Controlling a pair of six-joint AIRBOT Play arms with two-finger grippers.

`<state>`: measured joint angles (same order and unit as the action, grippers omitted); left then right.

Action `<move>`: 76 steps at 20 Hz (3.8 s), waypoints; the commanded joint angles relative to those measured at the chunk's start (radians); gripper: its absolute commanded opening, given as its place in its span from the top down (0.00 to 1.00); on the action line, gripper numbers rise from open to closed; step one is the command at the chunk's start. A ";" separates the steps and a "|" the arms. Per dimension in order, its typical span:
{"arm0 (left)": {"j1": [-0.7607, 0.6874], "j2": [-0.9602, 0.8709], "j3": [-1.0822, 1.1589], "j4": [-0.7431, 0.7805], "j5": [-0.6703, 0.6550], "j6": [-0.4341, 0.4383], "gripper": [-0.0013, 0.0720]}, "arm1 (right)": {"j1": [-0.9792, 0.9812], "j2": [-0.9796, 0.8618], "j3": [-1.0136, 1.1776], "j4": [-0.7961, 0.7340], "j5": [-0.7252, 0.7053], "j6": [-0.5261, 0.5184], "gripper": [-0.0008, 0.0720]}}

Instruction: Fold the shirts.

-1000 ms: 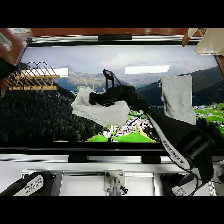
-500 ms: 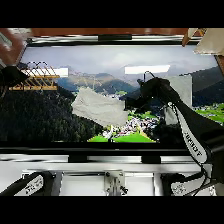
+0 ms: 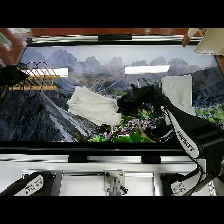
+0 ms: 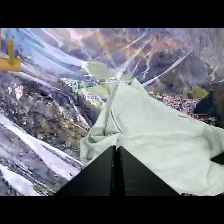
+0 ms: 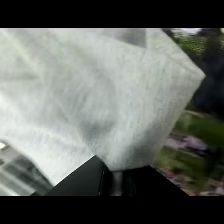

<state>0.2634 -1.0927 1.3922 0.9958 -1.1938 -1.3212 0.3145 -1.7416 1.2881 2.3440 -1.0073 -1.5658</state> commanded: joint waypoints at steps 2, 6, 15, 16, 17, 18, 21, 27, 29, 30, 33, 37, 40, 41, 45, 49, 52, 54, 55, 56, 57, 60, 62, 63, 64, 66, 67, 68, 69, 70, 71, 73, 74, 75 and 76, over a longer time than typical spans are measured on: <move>0.000 0.000 0.000 -0.029 0.007 -0.001 0.93 | -0.054 0.083 0.106 0.142 -0.057 -0.149 0.88; 0.000 0.000 0.000 -0.039 0.007 -0.001 0.93 | -0.160 0.229 0.288 0.140 -0.093 -0.079 0.88; 0.000 0.000 0.000 -0.039 -0.017 -0.001 0.93 | -0.451 0.309 0.495 0.126 0.130 0.017 0.88; 0.000 0.000 0.000 -0.039 -0.019 -0.001 0.93 | -0.474 0.301 0.495 0.126 0.199 0.024 0.88; 0.000 0.000 0.000 -0.039 -0.019 -0.001 0.93 | -0.493 0.290 0.494 0.122 0.268 0.026 0.88; 0.000 -0.001 0.000 -0.039 -0.019 0.000 0.93 | -0.508 0.275 0.494 0.122 0.327 0.030 0.88; 0.000 -0.002 0.000 -0.039 -0.019 0.000 0.93 | -0.536 0.207 0.495 0.129 0.508 0.052 0.88; 0.000 -0.002 0.000 -0.038 -0.019 0.003 0.93 | -0.536 0.097 0.496 0.164 0.866 0.072 0.88; 0.000 -0.002 0.000 -0.039 -0.019 0.002 0.93 | -0.536 0.066 0.496 0.154 0.925 0.065 0.88; 0.000 -0.002 0.000 -0.039 -0.019 -0.001 0.93 | -0.536 0.050 0.496 0.150 0.924 0.065 0.88; 0.000 -0.002 0.000 -0.039 -0.019 0.000 0.93 | -0.536 0.010 0.496 0.151 0.841 0.069 0.88; 0.000 -0.002 0.000 -0.039 -0.019 0.000 0.93 | -0.564 0.035 0.496 0.107 0.768 0.067 0.88; 0.000 -0.002 0.000 -0.039 -0.020 0.000 0.93 | -0.574 0.048 0.499 0.116 0.760 0.074 0.88; 0.000 -0.002 0.000 -0.039 -0.020 0.000 0.93 | -0.569 0.048 0.502 0.114 0.743 0.073 0.88; 0.000 -0.002 0.000 -0.039 -0.020 0.000 0.93 | -0.573 0.056 0.502 0.098 0.552 0.053 0.88; 0.000 -0.002 0.000 -0.039 -0.019 0.000 0.93 | -0.612 0.125 0.502 -0.016 0.284 0.082 0.88; 0.000 -0.002 0.000 -0.039 -0.019 0.000 0.93 | -0.625 0.204 0.502 -0.278 0.122 0.300 0.88; 0.000 -0.002 0.000 -0.039 -0.019 0.000 0.93 | -0.622 0.230 0.502 -0.457 -0.026 0.434 0.88; 0.000 -0.002 0.000 -0.039 -0.019 0.000 0.93 | -0.622 0.231 0.502 -0.491 -0.108 0.451 0.88; 0.000 -0.002 0.000 -0.039 -0.019 0.000 0.93 | -0.622 0.229 0.500 -0.513 -0.176 0.454 0.88; 0.000 -0.002 0.000 -0.039 -0.019 0.000 0.93 | -0.622 0.225 0.500 -0.546 -0.233 0.469 0.88; 0.000 -0.002 0.000 -0.039 -0.019 0.001 0.93 | -0.622 0.218 0.499 -0.678 -0.386 0.552 0.88; 0.000 -0.002 0.000 -0.039 -0.019 0.003 0.93 | -0.622 0.215 0.480 -0.716 -0.479 0.578 0.88; 0.000 -0.002 0.000 -0.039 -0.019 0.004 0.93 | -0.622 0.215 0.457 -0.722 -0.509 0.588 0.88; 0.000 -0.002 0.000 -0.039 -0.019 0.004 0.93 | -0.622 0.215 0.423 -0.720 -0.533 0.598 0.88; 0.000 -0.002 0.000 -0.039 -0.019 0.004 0.93 | -0.613 0.215 0.343 -0.717 -0.553 0.619 0.88; 0.000 -0.002 0.000 -0.039 -0.019 0.004 0.93 | -0.604 0.215 0.299 -0.715 -0.552 0.625 0.88; 0.000 -0.002 0.000 -0.039 -0.019 0.004 0.93 | -0.595 0.215 0.257 -0.715 -0.540 0.636 0.88; 0.000 -0.002 0.000 -0.039 -0.019 0.004 0.93 | -0.585 0.215 0.212 -0.710 -0.515 0.647 0.88; 0.000 -0.002 0.000 -0.039 -0.019 0.004 0.93 | -0.578 0.215 0.172 -0.705 -0.490 0.662 0.88; 0.000 -0.002 0.000 -0.039 -0.019 0.004 0.93 | -0.572 0.215 0.132 -0.700 -0.462 0.682 0.88; 0.000 -0.002 0.000 -0.039 -0.019 0.004 0.93 | -0.566 0.215 0.075 -0.704 -0.431 0.700 0.88; 0.000 -0.002 0.000 -0.039 -0.019 0.004 0.93 | -0.566 0.215 0.055 -0.709 -0.429 0.703 0.88; 0.000 -0.002 0.000 -0.039 -0.019 0.004 0.93 | -0.566 0.215 0.045 -0.724 -0.433 0.703 0.88; 0.000 -0.002 0.000 -0.039 -0.019 0.004 0.93 | -0.566 0.216 0.045 -0.736 -0.441 0.702 0.88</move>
<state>0.2634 -1.0943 1.3926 0.9569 -1.2133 -1.3170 -0.2565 -1.5265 1.3823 1.6329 -1.4548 -0.8825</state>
